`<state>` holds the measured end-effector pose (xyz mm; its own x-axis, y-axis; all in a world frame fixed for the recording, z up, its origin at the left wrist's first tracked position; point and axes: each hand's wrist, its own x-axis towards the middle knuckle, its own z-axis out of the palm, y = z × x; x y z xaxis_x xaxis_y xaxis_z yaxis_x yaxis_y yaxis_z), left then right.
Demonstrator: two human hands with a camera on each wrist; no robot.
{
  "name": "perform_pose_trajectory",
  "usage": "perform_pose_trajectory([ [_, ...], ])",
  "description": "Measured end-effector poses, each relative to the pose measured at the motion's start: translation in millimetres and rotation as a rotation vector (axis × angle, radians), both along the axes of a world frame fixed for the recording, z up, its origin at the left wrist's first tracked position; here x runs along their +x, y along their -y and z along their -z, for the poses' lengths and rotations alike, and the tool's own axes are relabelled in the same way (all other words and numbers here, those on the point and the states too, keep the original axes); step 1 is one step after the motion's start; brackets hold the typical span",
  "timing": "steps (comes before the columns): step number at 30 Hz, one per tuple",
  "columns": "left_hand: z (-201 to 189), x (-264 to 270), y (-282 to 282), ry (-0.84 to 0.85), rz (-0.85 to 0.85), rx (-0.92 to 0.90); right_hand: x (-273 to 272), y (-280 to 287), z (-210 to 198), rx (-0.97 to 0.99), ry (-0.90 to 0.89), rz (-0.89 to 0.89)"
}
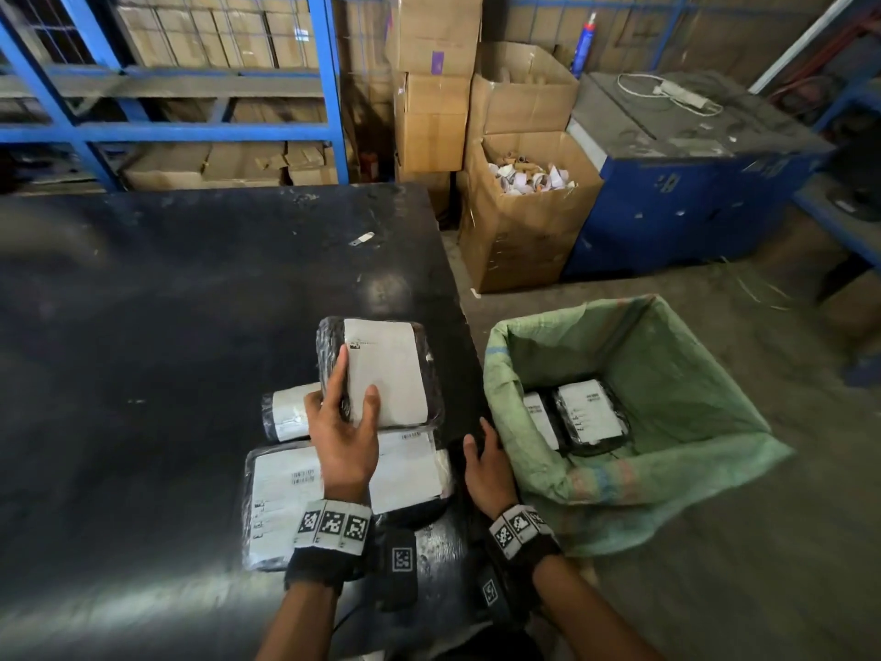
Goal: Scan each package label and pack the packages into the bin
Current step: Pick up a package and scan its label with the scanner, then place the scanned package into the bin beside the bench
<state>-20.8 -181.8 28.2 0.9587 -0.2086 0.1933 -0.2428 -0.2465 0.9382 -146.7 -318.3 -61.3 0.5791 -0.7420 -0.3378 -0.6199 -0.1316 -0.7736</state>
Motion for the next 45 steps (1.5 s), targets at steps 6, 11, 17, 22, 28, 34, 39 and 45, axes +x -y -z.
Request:
perform_pose_trajectory([
  [6,1.4,-11.9,13.8,0.039,0.008,0.006,10.3,6.2,-75.2,-0.057,0.35,-0.079],
  [11,3.3,-21.5,36.6,0.015,0.094,-0.089,17.8,27.5,-109.6,-0.051,0.463,-0.215],
  [17,-7.0,-42.7,74.3,-0.039,0.156,-0.16,-4.0,58.7,-123.7,-0.085,0.493,-0.21],
  [22,-7.0,-66.6,115.5,-0.055,0.196,-0.164,-34.2,96.1,-133.8,-0.077,0.493,-0.192],
  [28,-11.0,-101.5,160.8,-0.032,0.233,0.046,-69.4,161.8,-135.6,-0.042,0.409,-0.203],
  [34,27.3,-119.0,196.0,0.12,0.195,0.418,-79.9,254.0,-93.4,-0.023,-0.04,-0.265],
  [39,74.2,-139.9,220.5,0.143,0.238,0.636,-52.2,303.0,-51.3,0.022,-0.401,-0.451],
  [45,84.3,-147.9,222.5,0.105,0.213,0.73,-17.1,326.3,14.3,0.122,-0.479,-0.463],
])
